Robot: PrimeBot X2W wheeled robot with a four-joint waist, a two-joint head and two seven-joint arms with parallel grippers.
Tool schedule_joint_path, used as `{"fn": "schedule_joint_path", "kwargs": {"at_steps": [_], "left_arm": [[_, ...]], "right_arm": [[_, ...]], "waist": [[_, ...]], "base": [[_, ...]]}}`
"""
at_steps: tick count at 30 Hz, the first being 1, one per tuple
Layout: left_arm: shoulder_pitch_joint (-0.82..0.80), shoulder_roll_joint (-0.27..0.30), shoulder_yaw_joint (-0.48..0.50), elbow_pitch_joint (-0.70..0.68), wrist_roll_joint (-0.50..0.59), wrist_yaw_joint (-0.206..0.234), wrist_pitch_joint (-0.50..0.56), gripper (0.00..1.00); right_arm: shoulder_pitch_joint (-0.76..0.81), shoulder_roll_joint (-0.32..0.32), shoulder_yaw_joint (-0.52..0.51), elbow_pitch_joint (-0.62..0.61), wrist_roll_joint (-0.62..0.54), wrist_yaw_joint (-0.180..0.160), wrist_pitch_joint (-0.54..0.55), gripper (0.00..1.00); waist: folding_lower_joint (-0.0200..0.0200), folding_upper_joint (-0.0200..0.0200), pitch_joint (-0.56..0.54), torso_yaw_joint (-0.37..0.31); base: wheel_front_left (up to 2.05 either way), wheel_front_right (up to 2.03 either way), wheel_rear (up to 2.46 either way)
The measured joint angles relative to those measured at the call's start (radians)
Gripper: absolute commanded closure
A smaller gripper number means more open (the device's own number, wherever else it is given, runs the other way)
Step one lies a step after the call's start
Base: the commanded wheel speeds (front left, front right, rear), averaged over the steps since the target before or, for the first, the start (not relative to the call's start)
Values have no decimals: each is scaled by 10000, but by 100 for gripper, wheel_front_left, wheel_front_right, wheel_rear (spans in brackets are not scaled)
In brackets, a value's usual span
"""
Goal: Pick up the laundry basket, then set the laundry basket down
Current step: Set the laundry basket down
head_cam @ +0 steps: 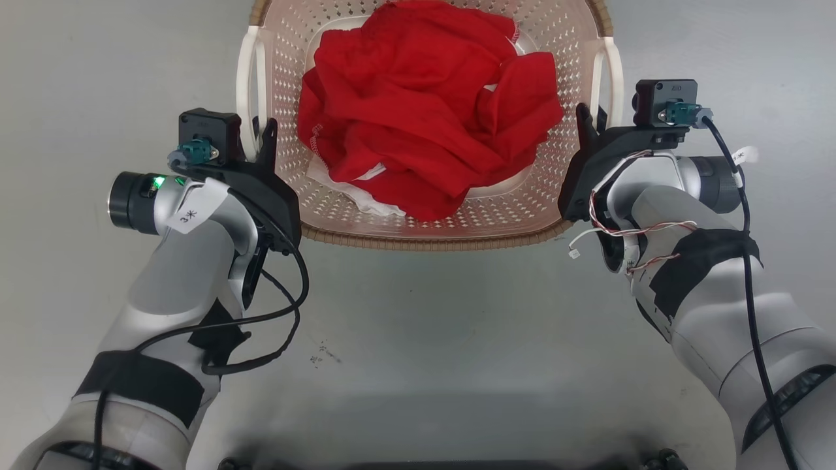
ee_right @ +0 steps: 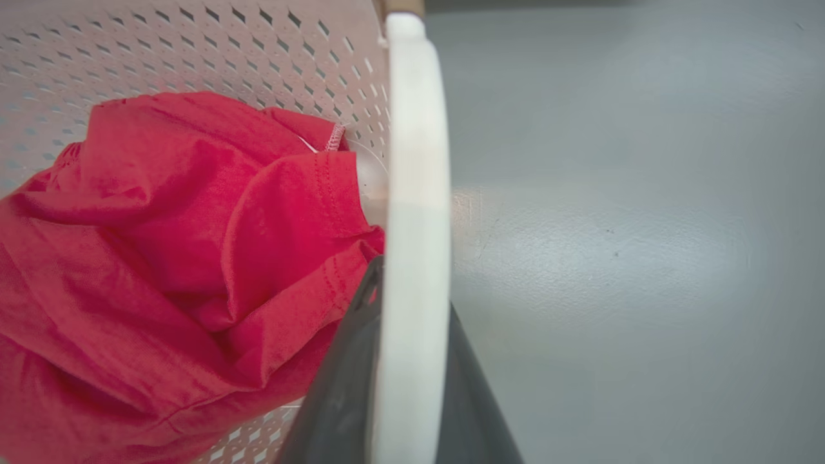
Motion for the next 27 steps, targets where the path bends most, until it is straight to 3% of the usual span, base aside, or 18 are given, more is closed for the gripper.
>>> {"fn": "schedule_joint_path", "kwargs": {"at_steps": [9,11,12,13,14,16,18,19,27], "left_arm": [[-87,-13,-6,176,71,2,-268,100],[-176,-6,-8,211,75,4,-337,100],[-230,10,-6,211,86,12,-353,94],[-285,33,-10,209,109,17,-422,76],[-343,35,-21,207,171,17,-445,59],[-438,33,-31,213,299,17,-481,48],[-441,46,-27,259,305,19,-520,7],[-440,46,-25,278,305,42,-525,0],[-434,15,25,403,303,105,-616,0]], "right_arm": [[-118,40,65,119,-38,46,-257,100],[-123,42,65,128,-40,88,-343,61],[-126,44,75,140,-52,90,-351,35],[-126,44,86,150,-96,96,-387,0],[-131,58,96,151,-98,115,-441,0],[-141,102,96,153,-98,115,-529,0],[-146,113,98,174,-98,115,-600,0],[-147,113,94,190,-98,115,-614,0],[-198,113,94,339,-153,115,-821,0]], "waist": [[-2,-2,204,21],[-2,-2,227,24],[-1,-2,239,25],[-2,-2,248,26],[-1,-2,255,28],[-2,-2,259,30],[-1,-2,245,30],[-1,-2,225,29],[-2,-2,-20,59]], "base": [[0,0,0],[0,0,0],[0,0,0],[0,0,0],[0,0,0],[0,0,0],[0,0,0],[0,0,0],[0,0,0]]}}
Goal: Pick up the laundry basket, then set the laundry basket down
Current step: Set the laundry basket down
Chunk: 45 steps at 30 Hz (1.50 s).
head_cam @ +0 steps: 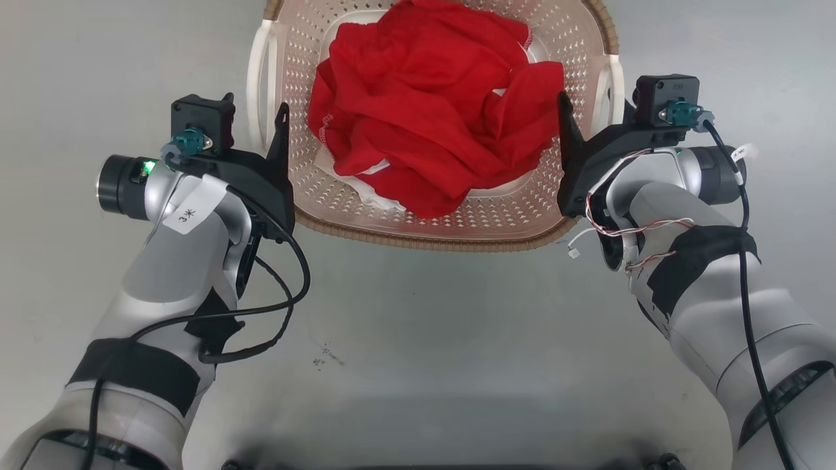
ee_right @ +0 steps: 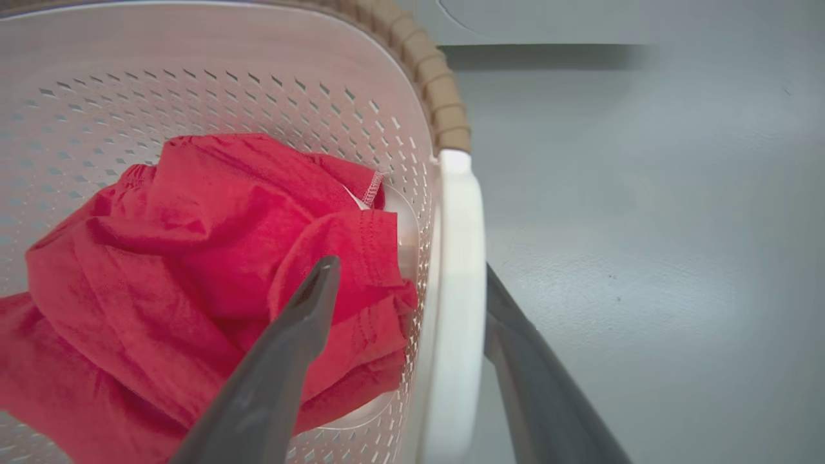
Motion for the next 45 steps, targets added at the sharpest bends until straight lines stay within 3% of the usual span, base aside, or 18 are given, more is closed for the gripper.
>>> {"fn": "schedule_joint_path", "kwargs": {"at_steps": [12,21,30,45], "left_arm": [[98,-31,100,136,-48,-12,-123,0],[612,-69,562,15,-510,-107,-174,0],[1392,100,872,-955,-548,-142,-174,0],[4216,499,1490,-3103,-222,2,-176,0]], "right_arm": [[-150,0,12,142,-46,21,-222,0],[-27,10,-151,167,-71,314,-345,0],[646,-10,-485,-98,-10,614,-412,0],[2539,-100,-1417,-1618,-422,568,-412,0]], "waist": [[0,0,-579,22],[0,0,-1362,-28],[0,0,-2496,-114],[0,-1,-4651,-260]], "base": [[0,0,0],[0,0,0],[0,0,0],[0,0,0]]}}
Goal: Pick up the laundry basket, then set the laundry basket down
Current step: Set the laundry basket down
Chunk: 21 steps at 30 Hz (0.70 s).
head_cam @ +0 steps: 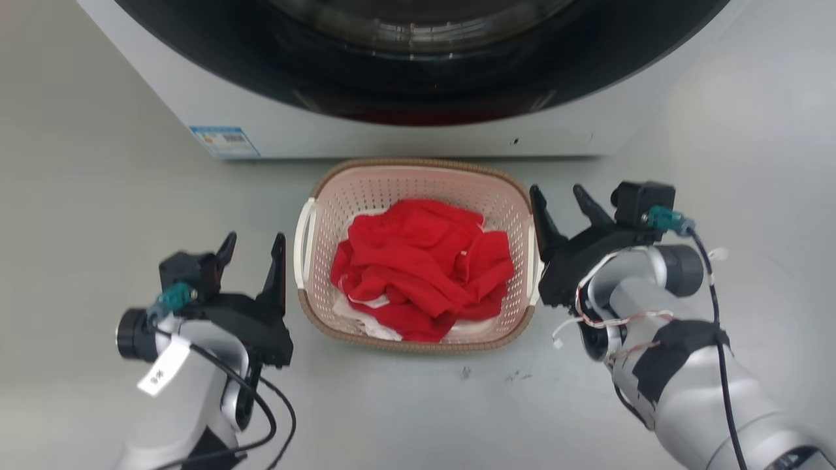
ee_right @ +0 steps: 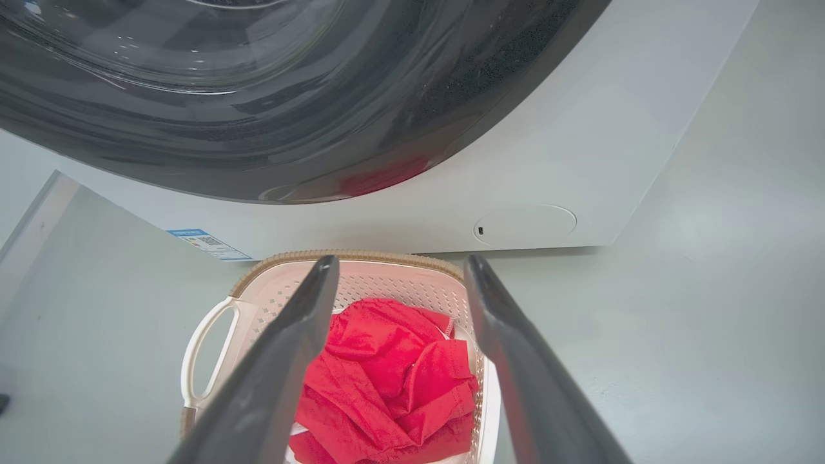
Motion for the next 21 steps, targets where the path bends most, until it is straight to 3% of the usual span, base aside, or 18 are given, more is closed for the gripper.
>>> {"fn": "schedule_joint_path", "kwargs": {"at_steps": [21], "left_arm": [[4843,305,1214,-3591,871,989,0,0]], "right_arm": [[4352,-339,-1175,-2918,-1695,-577,0,0]], "waist": [[-1,0,-2958,-200]], "base": [[0,0,0]]}}
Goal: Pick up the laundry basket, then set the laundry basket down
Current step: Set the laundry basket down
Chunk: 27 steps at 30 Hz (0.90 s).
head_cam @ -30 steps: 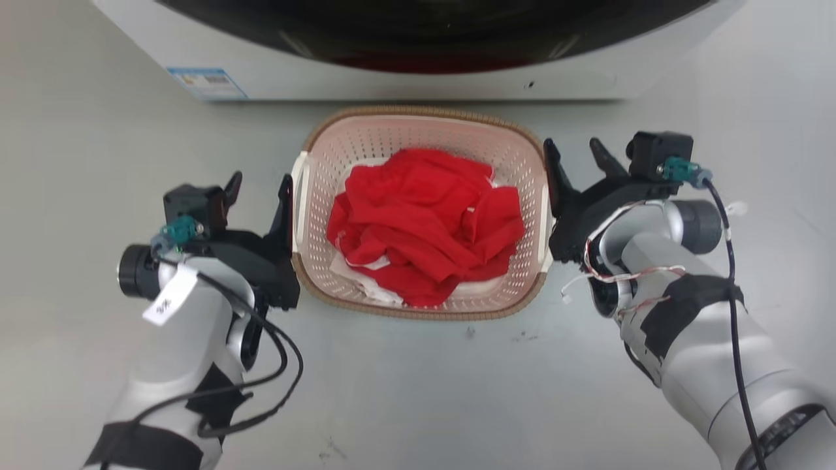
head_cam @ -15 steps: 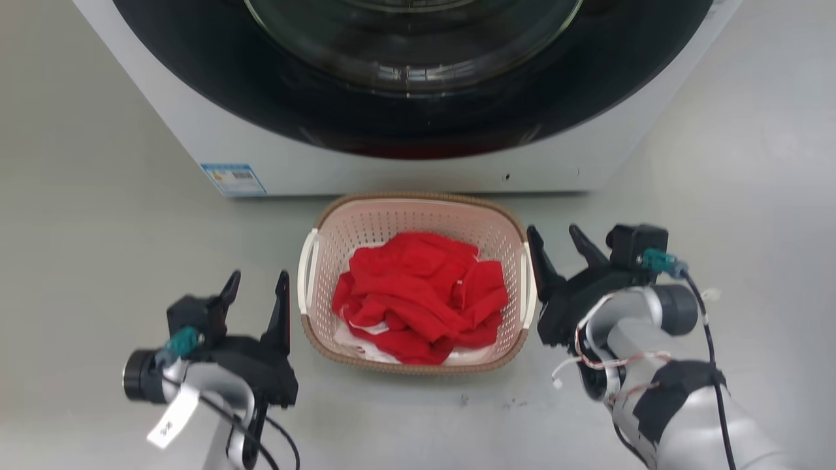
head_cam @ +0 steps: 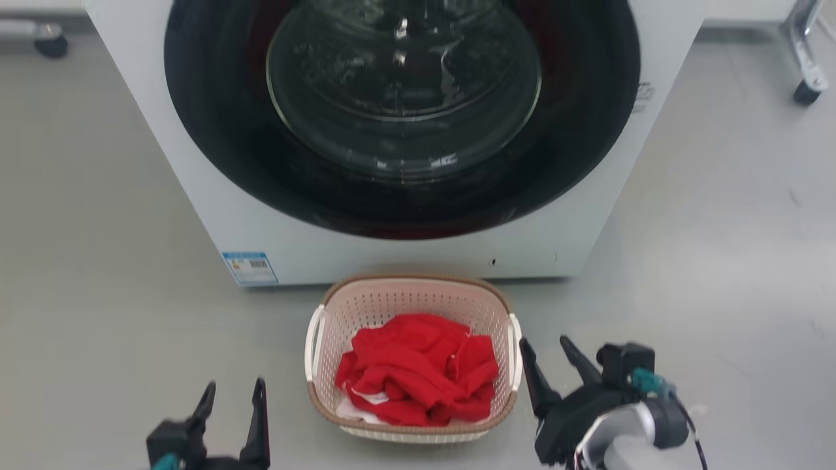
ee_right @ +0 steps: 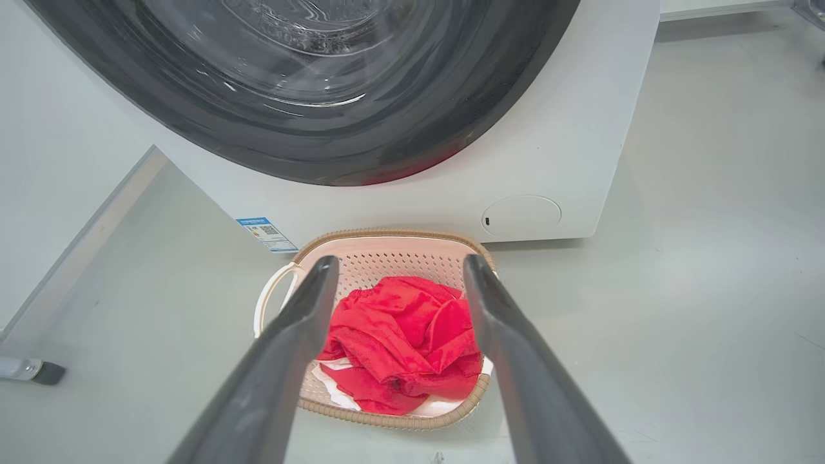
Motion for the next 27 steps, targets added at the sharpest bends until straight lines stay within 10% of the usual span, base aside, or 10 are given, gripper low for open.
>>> {"fn": "schedule_joint_path", "kwargs": {"at_steps": [27], "left_arm": [[3574,-265,855,-3827,970,405,0,0]], "right_arm": [[4381,-161,-2917,-4470,-3359,-119,0,0]], "waist": [[2,2,-1790,-497]], "base": [[0,0,0]]}}
